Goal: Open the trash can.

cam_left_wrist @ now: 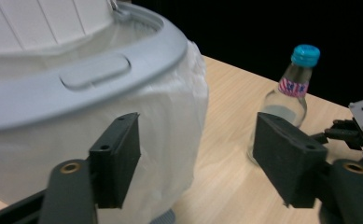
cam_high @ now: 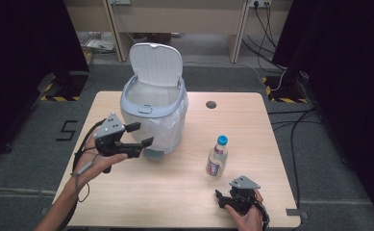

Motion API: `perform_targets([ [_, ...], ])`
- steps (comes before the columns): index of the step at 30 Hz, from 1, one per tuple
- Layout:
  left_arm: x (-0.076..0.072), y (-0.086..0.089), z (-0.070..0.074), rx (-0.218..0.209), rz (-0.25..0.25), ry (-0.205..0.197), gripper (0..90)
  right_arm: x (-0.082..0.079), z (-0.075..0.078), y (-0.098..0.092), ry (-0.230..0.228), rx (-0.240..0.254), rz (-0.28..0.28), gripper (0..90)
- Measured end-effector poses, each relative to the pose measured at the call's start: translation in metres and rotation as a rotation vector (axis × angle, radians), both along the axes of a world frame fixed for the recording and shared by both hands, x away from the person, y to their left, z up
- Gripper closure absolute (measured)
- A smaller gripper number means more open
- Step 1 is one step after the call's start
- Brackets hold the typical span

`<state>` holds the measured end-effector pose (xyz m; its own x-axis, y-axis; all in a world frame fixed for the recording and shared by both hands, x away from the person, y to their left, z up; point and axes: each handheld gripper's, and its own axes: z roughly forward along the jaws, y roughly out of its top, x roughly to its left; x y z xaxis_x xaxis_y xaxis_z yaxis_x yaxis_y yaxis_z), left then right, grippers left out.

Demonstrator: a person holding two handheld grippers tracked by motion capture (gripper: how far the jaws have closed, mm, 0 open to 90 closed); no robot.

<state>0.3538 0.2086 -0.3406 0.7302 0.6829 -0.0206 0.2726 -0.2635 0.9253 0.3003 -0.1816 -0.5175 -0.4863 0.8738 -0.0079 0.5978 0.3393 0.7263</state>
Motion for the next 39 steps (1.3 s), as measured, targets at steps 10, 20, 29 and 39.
perform_targets([
  [10, -0.002, 0.003, -0.056, -0.036, 0.034, 0.057, 14.3, 0.001, 0.0, 0.0, -0.001, -0.002, 0.007, 17.6],
  [20, 0.004, 0.012, -0.1, -0.068, 0.09, 0.076, 14.8, 0.001, 0.0, 0.0, -0.001, -0.002, 0.006, 17.6],
  [29, 0.012, 0.019, -0.134, -0.042, 0.123, 0.106, 15.3, 0.001, 0.0, 0.0, -0.001, -0.002, 0.007, 17.6],
  [39, 0.022, 0.026, -0.163, 0.053, 0.173, 0.187, 15.8, 0.0, 0.0, 0.0, 0.0, 0.0, 0.005, 17.6],
])
